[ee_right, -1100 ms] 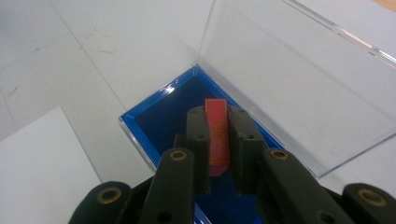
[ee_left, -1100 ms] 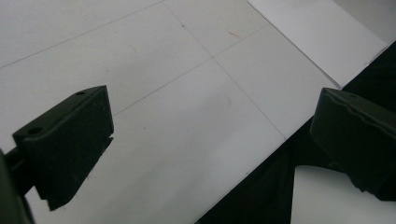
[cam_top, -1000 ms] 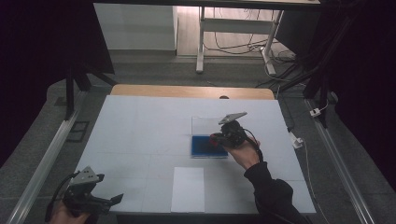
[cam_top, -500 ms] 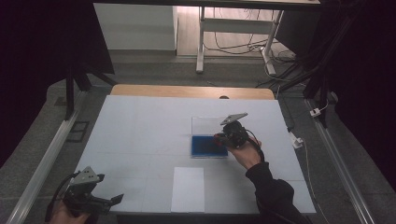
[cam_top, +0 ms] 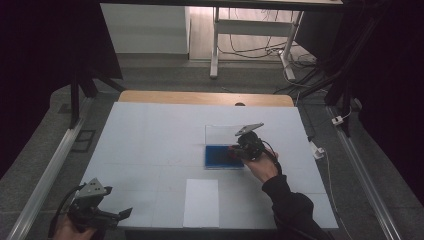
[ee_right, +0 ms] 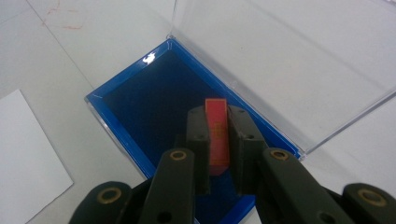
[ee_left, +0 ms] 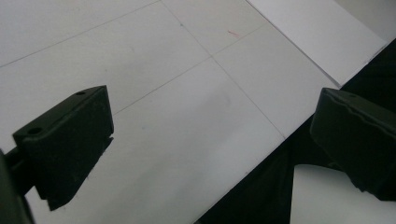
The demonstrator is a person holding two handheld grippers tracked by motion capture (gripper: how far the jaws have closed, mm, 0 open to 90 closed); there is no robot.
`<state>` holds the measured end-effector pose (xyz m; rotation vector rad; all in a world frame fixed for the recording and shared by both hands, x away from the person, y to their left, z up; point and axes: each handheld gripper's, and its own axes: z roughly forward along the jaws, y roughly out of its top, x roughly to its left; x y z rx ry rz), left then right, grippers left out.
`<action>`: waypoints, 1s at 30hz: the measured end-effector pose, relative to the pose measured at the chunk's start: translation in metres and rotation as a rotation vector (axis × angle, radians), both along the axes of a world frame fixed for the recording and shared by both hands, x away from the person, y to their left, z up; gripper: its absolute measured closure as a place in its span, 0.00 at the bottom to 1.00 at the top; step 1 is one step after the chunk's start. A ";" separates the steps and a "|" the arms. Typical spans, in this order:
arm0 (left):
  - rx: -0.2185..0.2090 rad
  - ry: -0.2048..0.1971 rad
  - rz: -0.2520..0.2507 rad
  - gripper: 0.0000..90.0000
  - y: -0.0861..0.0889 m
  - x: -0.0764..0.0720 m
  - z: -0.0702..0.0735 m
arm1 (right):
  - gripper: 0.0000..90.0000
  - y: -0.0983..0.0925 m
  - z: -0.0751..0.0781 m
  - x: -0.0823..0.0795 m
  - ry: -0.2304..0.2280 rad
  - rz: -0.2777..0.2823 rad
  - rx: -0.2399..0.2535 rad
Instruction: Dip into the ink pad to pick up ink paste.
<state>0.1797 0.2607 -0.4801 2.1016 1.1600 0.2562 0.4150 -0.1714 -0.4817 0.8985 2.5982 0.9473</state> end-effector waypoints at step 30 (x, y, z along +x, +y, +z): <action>0.007 0.010 -0.008 0.00 -0.001 0.001 0.000 | 0.90 0.002 -0.006 -0.007 -0.027 -0.027 0.008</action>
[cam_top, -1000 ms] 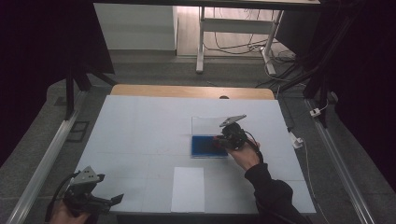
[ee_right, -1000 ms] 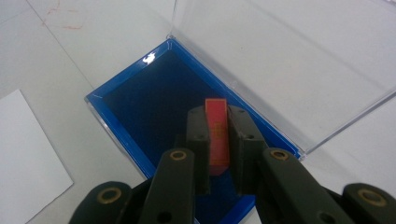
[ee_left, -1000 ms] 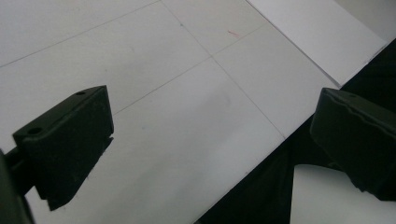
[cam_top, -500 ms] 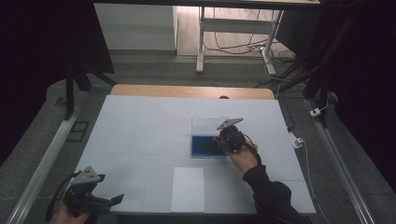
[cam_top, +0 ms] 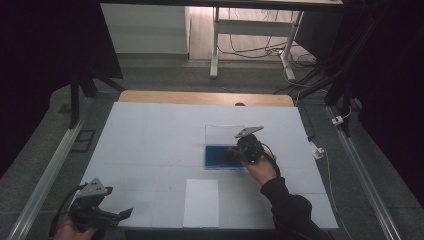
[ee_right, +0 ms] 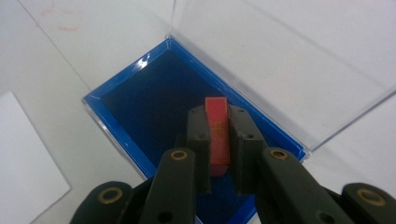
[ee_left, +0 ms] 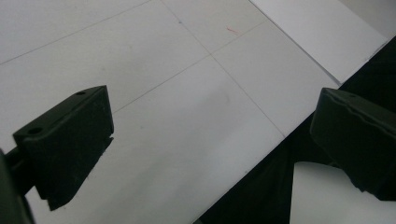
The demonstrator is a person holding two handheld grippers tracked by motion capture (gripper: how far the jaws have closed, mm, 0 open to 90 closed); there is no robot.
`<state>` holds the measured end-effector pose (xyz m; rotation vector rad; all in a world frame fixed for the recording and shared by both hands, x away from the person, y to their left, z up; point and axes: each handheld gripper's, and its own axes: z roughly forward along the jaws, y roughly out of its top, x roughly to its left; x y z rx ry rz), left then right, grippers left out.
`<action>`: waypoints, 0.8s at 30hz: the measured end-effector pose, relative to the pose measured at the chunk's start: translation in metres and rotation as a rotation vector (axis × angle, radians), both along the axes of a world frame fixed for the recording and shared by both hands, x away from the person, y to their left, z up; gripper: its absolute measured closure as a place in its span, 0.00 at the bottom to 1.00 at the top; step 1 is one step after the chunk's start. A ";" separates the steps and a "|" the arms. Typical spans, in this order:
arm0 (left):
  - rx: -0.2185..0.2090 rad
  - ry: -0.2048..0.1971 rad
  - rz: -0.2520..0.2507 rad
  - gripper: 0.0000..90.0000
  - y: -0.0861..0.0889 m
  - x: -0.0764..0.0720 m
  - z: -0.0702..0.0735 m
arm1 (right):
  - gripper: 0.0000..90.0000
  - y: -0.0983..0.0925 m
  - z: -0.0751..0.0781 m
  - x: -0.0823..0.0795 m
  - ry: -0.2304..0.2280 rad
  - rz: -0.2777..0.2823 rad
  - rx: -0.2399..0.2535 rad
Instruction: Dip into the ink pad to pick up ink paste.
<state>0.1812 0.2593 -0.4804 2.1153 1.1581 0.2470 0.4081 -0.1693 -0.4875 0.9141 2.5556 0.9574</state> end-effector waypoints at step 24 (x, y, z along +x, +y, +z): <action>-0.002 0.001 -0.001 0.00 0.000 0.001 0.000 | 0.89 0.003 0.002 -0.001 -0.020 0.015 -0.027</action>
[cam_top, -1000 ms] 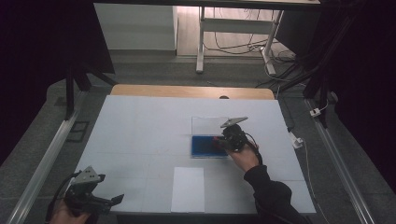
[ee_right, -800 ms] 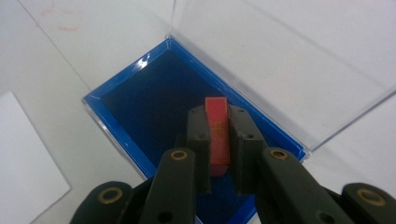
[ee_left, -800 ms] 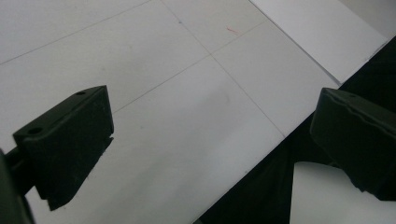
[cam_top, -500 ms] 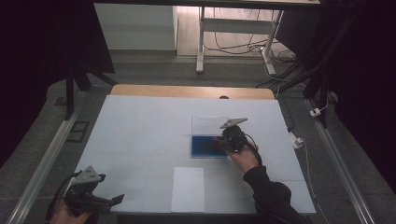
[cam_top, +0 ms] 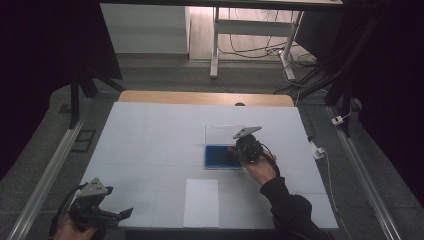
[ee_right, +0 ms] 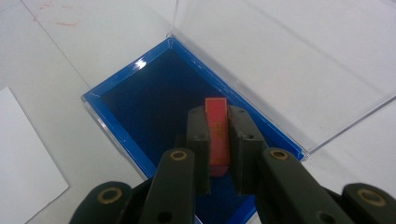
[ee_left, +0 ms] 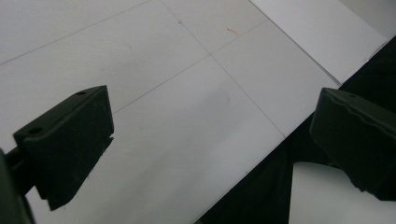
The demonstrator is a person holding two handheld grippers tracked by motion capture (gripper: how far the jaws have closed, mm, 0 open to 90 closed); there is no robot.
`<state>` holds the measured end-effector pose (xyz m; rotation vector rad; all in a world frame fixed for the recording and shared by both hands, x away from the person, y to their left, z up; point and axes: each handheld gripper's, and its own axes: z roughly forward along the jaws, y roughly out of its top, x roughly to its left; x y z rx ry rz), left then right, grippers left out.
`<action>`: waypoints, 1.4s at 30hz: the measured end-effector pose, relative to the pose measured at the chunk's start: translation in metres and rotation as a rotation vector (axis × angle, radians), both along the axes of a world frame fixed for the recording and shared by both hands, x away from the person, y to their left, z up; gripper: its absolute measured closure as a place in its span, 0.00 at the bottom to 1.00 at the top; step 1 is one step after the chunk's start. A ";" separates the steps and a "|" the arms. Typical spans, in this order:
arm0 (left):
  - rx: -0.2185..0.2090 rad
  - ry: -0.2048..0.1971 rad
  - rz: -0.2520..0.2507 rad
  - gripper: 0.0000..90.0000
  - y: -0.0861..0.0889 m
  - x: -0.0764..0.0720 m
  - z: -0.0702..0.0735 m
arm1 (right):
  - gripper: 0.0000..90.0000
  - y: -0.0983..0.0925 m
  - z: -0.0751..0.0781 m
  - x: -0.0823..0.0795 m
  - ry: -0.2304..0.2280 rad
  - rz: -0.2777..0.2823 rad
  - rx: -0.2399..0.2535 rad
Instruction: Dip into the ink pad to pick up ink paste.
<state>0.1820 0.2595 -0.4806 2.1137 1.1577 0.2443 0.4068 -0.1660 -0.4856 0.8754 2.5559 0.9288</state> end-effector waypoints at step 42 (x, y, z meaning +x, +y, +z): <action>0.002 0.003 0.001 0.00 0.000 0.000 0.000 | 0.89 0.029 0.007 -0.010 0.024 0.084 0.097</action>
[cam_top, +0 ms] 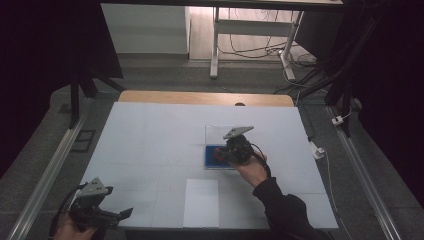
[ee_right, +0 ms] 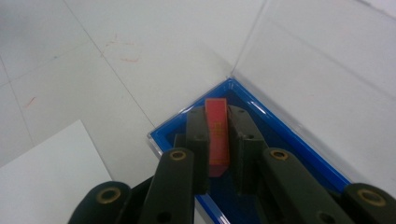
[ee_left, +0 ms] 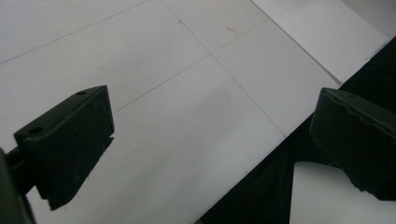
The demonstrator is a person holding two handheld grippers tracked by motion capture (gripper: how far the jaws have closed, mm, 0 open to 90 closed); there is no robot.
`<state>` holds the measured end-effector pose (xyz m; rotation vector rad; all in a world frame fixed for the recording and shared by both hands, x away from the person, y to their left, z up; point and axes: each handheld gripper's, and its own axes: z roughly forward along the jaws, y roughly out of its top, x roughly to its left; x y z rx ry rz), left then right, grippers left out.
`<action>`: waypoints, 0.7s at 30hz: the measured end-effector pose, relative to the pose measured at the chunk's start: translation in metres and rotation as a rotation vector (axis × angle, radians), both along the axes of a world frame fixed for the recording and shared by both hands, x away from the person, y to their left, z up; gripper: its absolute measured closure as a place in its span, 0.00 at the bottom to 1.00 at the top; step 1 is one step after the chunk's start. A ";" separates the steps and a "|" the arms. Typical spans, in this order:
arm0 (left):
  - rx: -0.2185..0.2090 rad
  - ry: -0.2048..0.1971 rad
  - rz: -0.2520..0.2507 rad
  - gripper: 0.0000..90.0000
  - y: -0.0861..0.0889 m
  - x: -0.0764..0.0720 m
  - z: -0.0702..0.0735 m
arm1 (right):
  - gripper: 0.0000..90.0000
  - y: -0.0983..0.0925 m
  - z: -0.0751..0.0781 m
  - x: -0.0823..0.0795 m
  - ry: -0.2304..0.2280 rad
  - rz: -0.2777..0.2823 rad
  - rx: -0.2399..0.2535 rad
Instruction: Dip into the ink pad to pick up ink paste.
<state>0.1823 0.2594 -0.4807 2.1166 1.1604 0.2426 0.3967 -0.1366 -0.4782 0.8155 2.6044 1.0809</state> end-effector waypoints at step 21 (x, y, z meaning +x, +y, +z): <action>0.005 0.006 -0.002 0.00 -0.001 0.001 0.000 | 0.89 0.016 -0.013 0.001 -0.004 0.008 -0.039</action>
